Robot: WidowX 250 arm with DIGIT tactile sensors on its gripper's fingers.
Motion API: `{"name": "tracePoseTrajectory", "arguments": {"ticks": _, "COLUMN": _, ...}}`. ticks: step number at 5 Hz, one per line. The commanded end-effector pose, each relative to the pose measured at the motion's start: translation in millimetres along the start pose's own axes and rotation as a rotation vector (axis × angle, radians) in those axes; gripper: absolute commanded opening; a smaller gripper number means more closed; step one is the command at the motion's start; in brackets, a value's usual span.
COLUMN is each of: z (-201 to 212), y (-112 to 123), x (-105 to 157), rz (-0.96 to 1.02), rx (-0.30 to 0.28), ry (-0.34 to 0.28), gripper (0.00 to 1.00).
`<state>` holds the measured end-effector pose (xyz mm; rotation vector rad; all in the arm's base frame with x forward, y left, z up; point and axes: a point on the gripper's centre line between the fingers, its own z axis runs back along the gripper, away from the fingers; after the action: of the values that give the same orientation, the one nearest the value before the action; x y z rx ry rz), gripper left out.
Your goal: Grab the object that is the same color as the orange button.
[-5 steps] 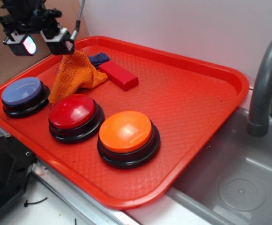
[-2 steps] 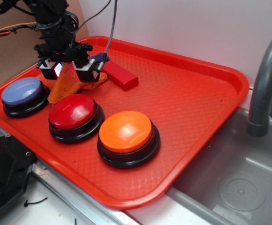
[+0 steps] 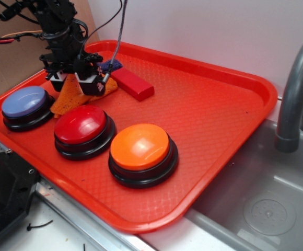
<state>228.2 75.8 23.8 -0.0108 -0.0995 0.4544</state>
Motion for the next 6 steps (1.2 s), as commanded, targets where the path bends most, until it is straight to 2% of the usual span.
{"name": "tracePoseTrajectory", "arguments": {"ticks": 1, "z": 30, "y": -9, "x": 12, "rz": -0.151, "rx": 0.017, "ry": -0.005, "gripper": 0.0}}
{"name": "tracePoseTrajectory", "arguments": {"ticks": 2, "z": 70, "y": -20, "x": 18, "rz": -0.199, "rx": -0.05, "ry": 0.011, "gripper": 0.0}}
{"name": "tracePoseTrajectory", "arguments": {"ticks": 3, "z": 120, "y": -45, "x": 15, "rz": -0.282, "rx": -0.077, "ry": -0.023, "gripper": 0.0}}
{"name": "tracePoseTrajectory", "arguments": {"ticks": 4, "z": 161, "y": -69, "x": 12, "rz": -0.332, "rx": -0.177, "ry": -0.05, "gripper": 0.0}}
{"name": "tracePoseTrajectory", "arguments": {"ticks": 5, "z": 186, "y": -86, "x": 7, "rz": -0.361, "rx": -0.202, "ry": -0.063, "gripper": 0.0}}
{"name": "tracePoseTrajectory", "arguments": {"ticks": 6, "z": 201, "y": -98, "x": 2, "rz": -0.377, "rx": -0.202, "ry": -0.074, "gripper": 0.0}}
